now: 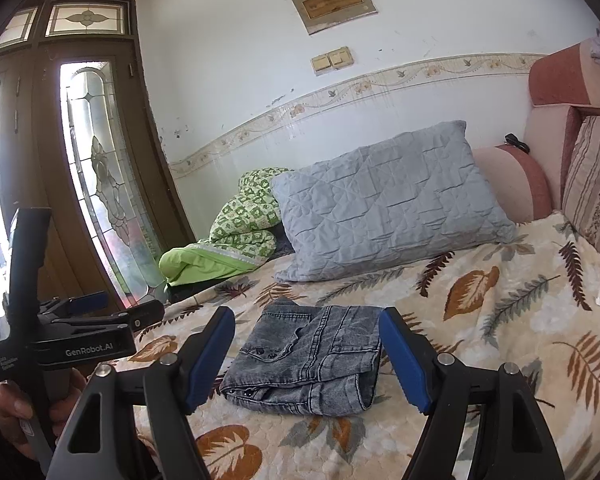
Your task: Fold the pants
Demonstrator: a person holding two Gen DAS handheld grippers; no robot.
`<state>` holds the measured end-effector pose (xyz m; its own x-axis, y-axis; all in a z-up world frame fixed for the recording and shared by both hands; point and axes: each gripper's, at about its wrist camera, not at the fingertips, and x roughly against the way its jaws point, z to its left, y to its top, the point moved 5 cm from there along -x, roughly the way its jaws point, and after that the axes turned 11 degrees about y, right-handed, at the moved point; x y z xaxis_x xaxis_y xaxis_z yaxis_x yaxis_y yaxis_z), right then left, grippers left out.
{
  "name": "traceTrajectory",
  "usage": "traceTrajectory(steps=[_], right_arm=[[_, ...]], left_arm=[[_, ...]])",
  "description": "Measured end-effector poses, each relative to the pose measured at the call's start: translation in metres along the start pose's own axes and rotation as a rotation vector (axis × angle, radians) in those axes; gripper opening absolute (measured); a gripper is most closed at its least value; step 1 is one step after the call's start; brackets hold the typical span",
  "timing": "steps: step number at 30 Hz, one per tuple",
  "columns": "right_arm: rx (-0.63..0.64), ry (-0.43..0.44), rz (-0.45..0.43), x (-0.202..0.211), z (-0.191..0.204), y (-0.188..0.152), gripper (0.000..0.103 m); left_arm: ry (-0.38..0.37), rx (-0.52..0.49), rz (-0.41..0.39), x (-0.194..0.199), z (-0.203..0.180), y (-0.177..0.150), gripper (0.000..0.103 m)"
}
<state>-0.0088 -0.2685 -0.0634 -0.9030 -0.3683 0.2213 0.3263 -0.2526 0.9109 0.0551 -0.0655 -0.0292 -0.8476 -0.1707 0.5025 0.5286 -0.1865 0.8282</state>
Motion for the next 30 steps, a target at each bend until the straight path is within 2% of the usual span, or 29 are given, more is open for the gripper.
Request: traceTrajectory(steps=[11, 17, 30], right_arm=[[0.012, 0.004, -0.023, 0.006, 0.006, 0.004, 0.077], [0.031, 0.010, -0.035, 0.013, 0.016, 0.006, 0.077], [0.100, 0.007, -0.059, 0.027, 0.037, 0.013, 0.077]], left_arm=[[0.025, 0.039, -0.051, 0.019, 0.011, 0.007, 0.101], [-0.010, 0.051, -0.088, 0.036, 0.016, 0.012, 0.101], [0.040, 0.076, -0.191, 0.066, 0.037, 0.018, 0.103]])
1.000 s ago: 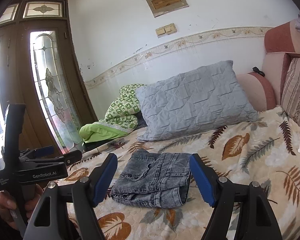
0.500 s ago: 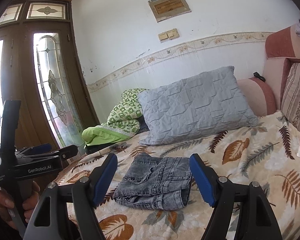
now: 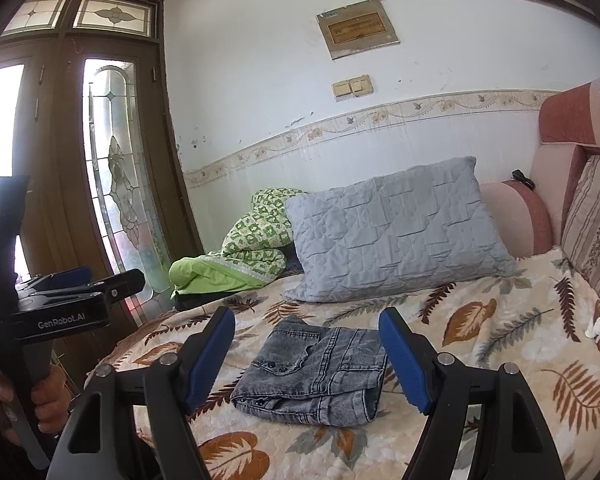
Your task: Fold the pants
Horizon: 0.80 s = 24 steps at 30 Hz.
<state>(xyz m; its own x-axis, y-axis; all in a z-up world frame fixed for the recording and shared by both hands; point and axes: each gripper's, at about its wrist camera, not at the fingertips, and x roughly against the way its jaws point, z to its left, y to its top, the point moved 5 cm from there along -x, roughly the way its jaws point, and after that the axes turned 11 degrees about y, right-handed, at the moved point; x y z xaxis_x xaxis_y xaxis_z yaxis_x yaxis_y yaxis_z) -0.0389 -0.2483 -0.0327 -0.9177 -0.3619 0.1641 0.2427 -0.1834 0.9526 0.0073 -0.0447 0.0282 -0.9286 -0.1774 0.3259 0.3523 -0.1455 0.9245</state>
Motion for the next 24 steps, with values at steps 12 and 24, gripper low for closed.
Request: traceTrajectory(steps=[12, 24], right_arm=[[0.048, 0.011, 0.017, -0.005, 0.013, 0.001, 0.077], [0.066, 0.017, 0.015, -0.005, 0.021, 0.002, 0.077]], left_arm=[[-0.017, 0.022, -0.037, 0.012, 0.015, 0.007, 0.103], [-0.037, 0.048, -0.078, 0.027, 0.025, 0.014, 0.103]])
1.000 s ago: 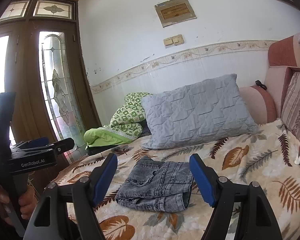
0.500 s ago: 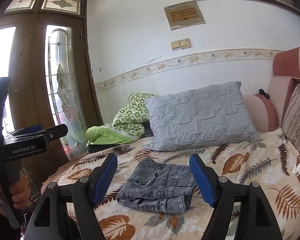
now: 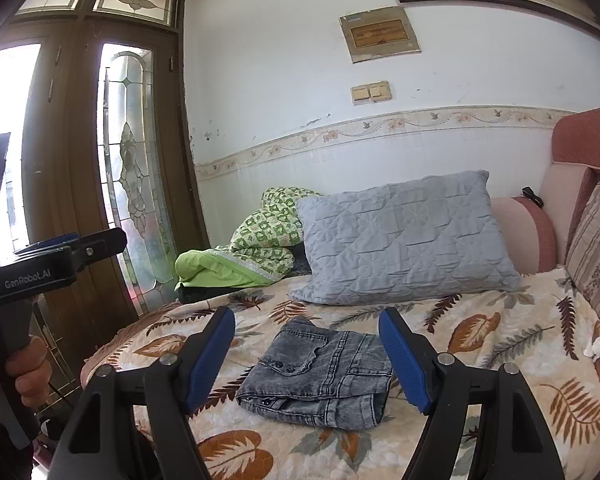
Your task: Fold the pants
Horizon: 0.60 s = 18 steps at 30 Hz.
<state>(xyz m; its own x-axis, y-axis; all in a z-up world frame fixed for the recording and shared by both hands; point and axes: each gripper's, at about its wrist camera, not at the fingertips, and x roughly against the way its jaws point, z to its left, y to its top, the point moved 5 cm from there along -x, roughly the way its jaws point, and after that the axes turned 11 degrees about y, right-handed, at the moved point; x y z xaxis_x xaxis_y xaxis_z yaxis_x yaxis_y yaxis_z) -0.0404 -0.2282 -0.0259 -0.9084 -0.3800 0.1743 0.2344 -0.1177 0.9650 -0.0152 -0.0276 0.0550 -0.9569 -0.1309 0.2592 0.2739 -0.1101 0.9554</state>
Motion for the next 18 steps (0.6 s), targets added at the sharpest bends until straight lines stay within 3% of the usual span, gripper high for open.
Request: traceTrajectory(steps=[18], right_arm=[[0.025, 0.010, -0.042, 0.013, 0.010, 0.009, 0.077]], left_arm=[[-0.027, 0.022, -0.035, 0.021, 0.010, 0.007, 0.103]])
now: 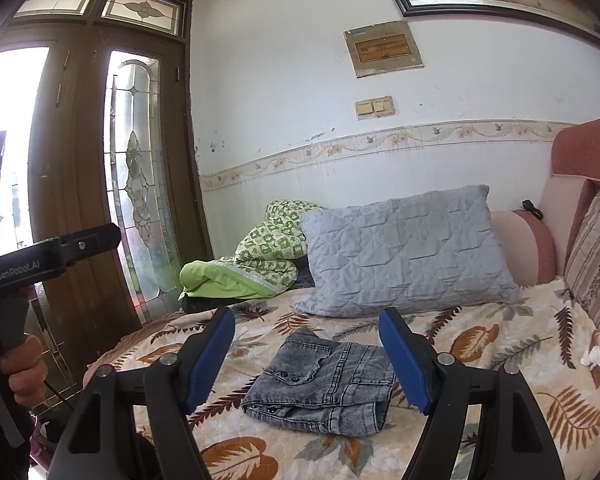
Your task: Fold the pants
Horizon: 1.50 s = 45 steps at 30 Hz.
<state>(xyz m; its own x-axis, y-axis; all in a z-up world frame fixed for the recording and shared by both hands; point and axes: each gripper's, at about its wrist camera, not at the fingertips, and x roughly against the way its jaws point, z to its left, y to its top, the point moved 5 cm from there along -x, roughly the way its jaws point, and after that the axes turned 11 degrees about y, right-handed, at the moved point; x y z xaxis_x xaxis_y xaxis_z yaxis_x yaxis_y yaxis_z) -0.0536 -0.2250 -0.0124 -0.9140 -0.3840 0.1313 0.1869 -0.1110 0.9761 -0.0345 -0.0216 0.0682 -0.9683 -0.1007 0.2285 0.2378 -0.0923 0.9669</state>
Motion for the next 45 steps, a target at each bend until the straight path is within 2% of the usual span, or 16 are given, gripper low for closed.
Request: traceTrajectory(steps=[37, 45], right_arm=[[0.079, 0.029, 0.009, -0.012, 0.028, 0.006, 0.077], [0.101, 0.028, 0.018, -0.016, 0.037, 0.011, 0.077]], left_arm=[[-0.029, 0.062, -0.012, 0.005, 0.019, 0.002, 0.103], [-0.005, 0.070, -0.014, 0.008, 0.027, 0.004, 0.103]])
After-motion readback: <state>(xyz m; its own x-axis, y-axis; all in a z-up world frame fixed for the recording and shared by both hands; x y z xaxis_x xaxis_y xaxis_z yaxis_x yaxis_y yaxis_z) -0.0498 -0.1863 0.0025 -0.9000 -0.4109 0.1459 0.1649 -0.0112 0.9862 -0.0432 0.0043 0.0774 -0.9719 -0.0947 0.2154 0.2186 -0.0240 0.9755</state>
